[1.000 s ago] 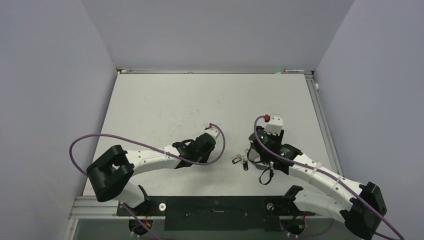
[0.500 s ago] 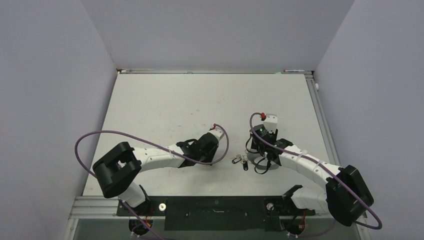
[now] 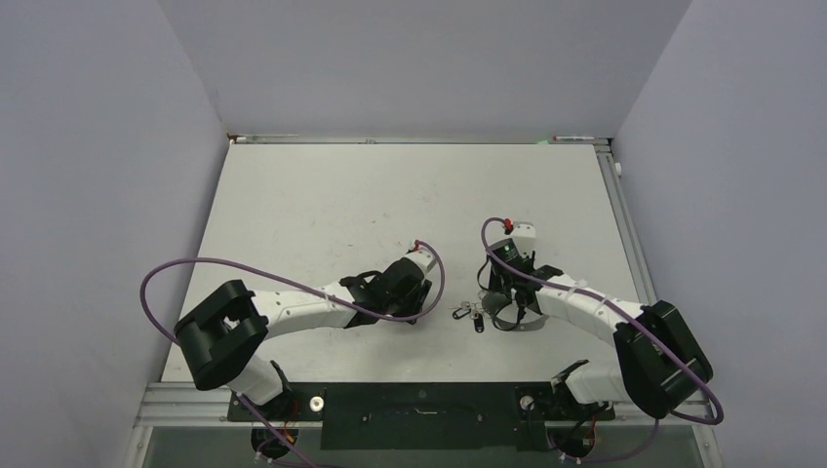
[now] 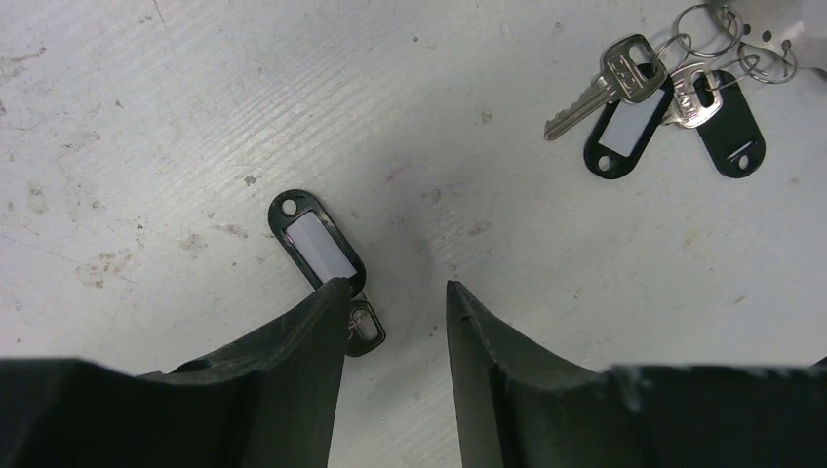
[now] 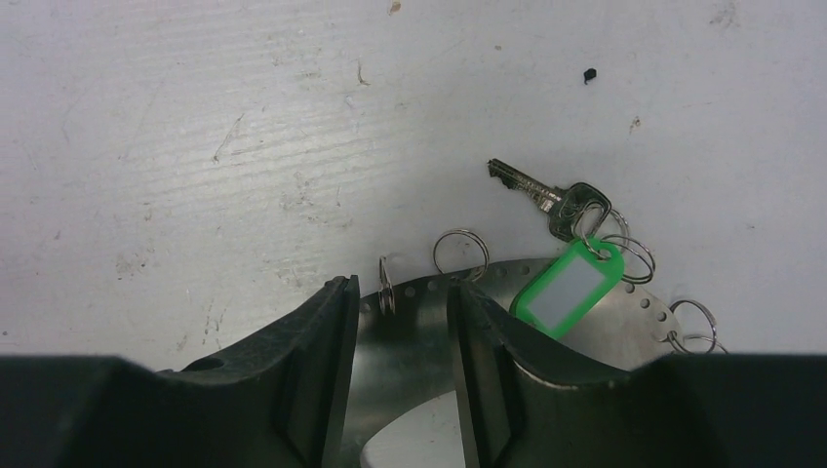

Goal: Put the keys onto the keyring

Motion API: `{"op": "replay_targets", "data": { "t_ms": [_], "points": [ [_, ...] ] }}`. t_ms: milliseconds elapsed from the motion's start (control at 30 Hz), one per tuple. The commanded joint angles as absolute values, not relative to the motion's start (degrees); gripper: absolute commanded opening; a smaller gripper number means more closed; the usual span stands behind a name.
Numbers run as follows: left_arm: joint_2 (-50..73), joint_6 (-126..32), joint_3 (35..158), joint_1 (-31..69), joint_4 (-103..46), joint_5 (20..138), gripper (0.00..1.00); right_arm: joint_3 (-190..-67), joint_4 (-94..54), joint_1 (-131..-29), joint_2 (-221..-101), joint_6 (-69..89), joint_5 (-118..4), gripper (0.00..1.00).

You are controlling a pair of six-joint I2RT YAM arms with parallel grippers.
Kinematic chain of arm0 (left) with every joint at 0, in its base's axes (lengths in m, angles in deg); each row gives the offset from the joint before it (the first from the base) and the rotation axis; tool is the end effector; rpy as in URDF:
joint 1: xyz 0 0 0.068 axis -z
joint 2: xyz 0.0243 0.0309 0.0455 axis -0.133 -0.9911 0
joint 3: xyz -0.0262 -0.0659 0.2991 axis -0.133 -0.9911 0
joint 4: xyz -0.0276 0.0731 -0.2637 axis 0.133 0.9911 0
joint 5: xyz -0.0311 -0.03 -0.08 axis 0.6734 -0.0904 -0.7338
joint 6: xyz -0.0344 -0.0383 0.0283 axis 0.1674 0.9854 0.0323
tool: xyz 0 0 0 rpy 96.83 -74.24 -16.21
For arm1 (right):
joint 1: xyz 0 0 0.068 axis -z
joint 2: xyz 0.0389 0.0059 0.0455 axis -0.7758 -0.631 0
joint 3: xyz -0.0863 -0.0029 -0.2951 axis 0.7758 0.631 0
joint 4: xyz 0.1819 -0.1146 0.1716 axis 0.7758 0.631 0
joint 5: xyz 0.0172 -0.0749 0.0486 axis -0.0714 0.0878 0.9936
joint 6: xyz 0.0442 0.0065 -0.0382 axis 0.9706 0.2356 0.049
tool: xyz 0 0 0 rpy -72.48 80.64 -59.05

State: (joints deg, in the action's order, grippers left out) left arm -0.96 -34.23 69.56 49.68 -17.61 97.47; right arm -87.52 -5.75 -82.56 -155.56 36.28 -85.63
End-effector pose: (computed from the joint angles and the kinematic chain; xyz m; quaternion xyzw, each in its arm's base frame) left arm 0.1752 -0.2592 0.1920 0.2393 0.9084 -0.1537 0.3066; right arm 0.2162 0.1154 0.1850 0.0667 0.9386 0.0064 0.3385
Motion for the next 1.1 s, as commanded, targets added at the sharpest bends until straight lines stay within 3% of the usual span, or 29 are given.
{"op": "replay_targets", "data": {
  "t_ms": [0, 533, 900, 1067],
  "points": [
    [1.86, -33.9, 69.65, 49.84, -18.85, 97.47, 0.38, -87.87, -8.95, -81.99, -156.84, 35.57, -84.19, 0.39],
    [5.68, -34.07, 68.81, 49.82, -18.01, 97.82, 0.39, -86.44, -9.94, -81.9, -158.92, 37.4, -82.05, 0.27],
    [8.42, -35.26, 68.58, 49.9, -17.93, 97.82, 0.39, -87.97, -7.01, -81.98, -157.83, 36.37, -83.54, 0.06],
    [11.62, -36.46, 68.68, 49.8, -17.77, 98.01, 0.39, -90.01, -2.78, -82.14, -154.26, 34.71, -85.47, 0.05]
  ]
}}
